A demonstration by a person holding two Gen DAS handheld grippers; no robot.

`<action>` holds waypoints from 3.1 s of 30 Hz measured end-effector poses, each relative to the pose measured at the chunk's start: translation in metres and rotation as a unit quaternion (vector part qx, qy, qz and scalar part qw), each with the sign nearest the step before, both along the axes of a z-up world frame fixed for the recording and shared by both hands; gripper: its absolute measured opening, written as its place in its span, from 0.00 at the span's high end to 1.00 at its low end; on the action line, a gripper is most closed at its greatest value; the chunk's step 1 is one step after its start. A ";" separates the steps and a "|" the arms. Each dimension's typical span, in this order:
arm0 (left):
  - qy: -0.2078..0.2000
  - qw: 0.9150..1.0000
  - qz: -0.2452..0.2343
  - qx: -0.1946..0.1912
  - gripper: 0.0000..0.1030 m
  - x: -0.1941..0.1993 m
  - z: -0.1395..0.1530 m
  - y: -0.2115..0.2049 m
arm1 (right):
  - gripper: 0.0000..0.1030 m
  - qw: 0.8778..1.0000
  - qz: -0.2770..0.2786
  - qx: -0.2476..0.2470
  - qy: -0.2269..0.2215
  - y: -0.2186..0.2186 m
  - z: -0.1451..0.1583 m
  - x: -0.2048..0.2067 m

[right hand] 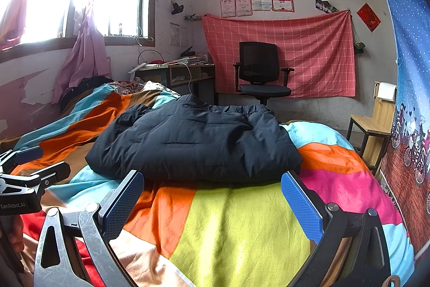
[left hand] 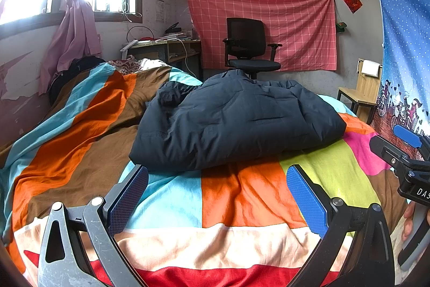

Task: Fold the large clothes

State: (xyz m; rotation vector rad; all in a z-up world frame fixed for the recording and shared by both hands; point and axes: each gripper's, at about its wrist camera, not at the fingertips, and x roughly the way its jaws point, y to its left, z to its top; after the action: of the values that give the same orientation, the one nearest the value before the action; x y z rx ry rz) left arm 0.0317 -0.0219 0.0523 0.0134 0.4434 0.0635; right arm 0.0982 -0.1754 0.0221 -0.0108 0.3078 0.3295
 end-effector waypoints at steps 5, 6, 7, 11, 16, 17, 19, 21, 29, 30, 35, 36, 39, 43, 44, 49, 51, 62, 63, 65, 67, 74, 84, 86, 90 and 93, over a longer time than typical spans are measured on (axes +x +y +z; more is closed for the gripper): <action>0.000 1.000 0.001 0.000 0.02 0.000 0.000 -0.001 | 0.00 1.000 0.000 0.000 0.000 0.000 0.000 0.000; 0.000 1.000 0.001 0.000 0.02 0.000 0.000 -0.001 | 0.00 1.000 0.000 0.000 0.000 0.000 0.000 0.000; 0.000 1.000 0.001 0.000 0.02 0.000 0.000 -0.001 | 0.00 1.000 0.000 0.000 0.000 0.000 0.000 0.000; 0.000 1.000 0.000 0.001 0.02 0.000 0.000 -0.001 | 0.00 1.000 0.000 0.000 0.000 0.000 0.000 0.000; 0.000 1.000 -0.001 0.000 0.02 0.000 0.000 -0.001 | 0.00 1.000 0.000 0.000 0.000 0.000 0.000 0.000; 0.000 1.000 -0.001 0.001 0.02 0.000 0.000 -0.001 | 0.00 1.000 0.000 0.000 0.000 0.000 0.000 0.000; 0.000 1.000 -0.002 0.000 0.02 0.000 0.000 -0.001 | 0.00 1.000 0.000 0.000 0.000 0.000 0.000 0.000; 0.000 1.000 -0.002 0.001 0.02 0.000 0.000 -0.001 | 0.00 1.000 0.000 0.000 0.000 0.000 0.000 0.000; 0.000 1.000 -0.002 0.000 0.02 0.000 0.000 -0.001 | 0.00 1.000 0.000 0.000 0.000 0.001 0.000 0.000; 0.000 1.000 -0.002 0.001 0.02 0.000 0.000 -0.001 | 0.00 1.000 0.000 0.000 0.000 0.001 0.000 0.000; 0.000 1.000 -0.002 0.001 0.02 0.000 0.000 -0.001 | 0.00 1.000 0.000 0.000 0.000 0.000 0.000 0.000; 0.000 1.000 -0.002 0.001 0.02 0.000 0.000 -0.001 | 0.00 1.000 0.000 0.000 0.000 0.001 0.000 0.000; 0.000 1.000 -0.002 0.001 0.02 0.000 0.000 -0.001 | 0.00 1.000 0.000 0.000 0.000 0.000 0.000 0.000; 0.000 1.000 -0.002 0.001 0.02 0.000 0.000 -0.001 | 0.00 1.000 0.000 0.000 0.000 0.000 0.000 0.000; 0.000 1.000 -0.001 0.001 0.02 -0.001 0.000 -0.001 | 0.00 1.000 0.000 0.000 0.000 0.000 0.000 0.000; 0.000 1.000 -0.002 0.001 0.02 -0.001 0.000 -0.001 | 0.00 1.000 0.000 0.000 0.000 0.000 0.000 0.000; -0.001 1.000 -0.002 0.000 0.02 -0.001 0.000 -0.001 | 0.00 1.000 0.000 0.000 0.000 0.001 0.000 0.000; 0.002 1.000 -0.006 -0.003 0.02 -0.001 0.000 -0.002 | 0.00 1.000 0.000 0.000 0.000 0.001 0.000 0.000; 0.003 1.000 -0.008 -0.004 0.02 -0.001 0.000 -0.002 | 0.00 1.000 0.000 0.000 0.000 0.001 0.000 0.000; 0.001 1.000 -0.011 -0.004 0.02 -0.002 0.000 -0.004 | 0.00 1.000 0.000 0.001 0.001 0.000 0.001 0.000; -0.001 1.000 -0.016 -0.006 0.02 -0.004 0.002 -0.002 | 0.00 1.000 0.000 0.000 0.000 0.000 0.000 0.000; 0.000 1.000 -0.015 -0.007 0.02 -0.006 0.003 -0.002 | 0.00 1.000 0.000 0.000 0.001 0.000 0.001 0.000; 0.003 1.000 -0.009 -0.006 0.02 -0.005 0.003 0.000 | 0.00 1.000 0.000 0.000 0.000 0.001 0.000 0.000; 0.006 1.000 -0.009 -0.008 0.02 -0.005 0.002 0.003 | 0.00 1.000 0.000 0.001 0.001 0.001 0.001 0.000; 0.010 1.000 -0.005 -0.007 0.02 -0.003 0.002 0.005 | 0.00 1.000 0.000 0.000 0.001 0.001 0.001 0.000; 0.014 1.000 -0.002 -0.011 0.02 -0.002 0.000 0.007 | 0.00 1.000 0.000 0.000 0.000 0.000 0.001 0.000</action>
State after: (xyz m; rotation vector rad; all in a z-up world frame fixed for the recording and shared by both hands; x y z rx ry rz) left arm 0.0298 -0.0145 0.0525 -0.0067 0.4719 0.0545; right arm 0.0980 -0.1749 0.0228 -0.0099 0.3085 0.3299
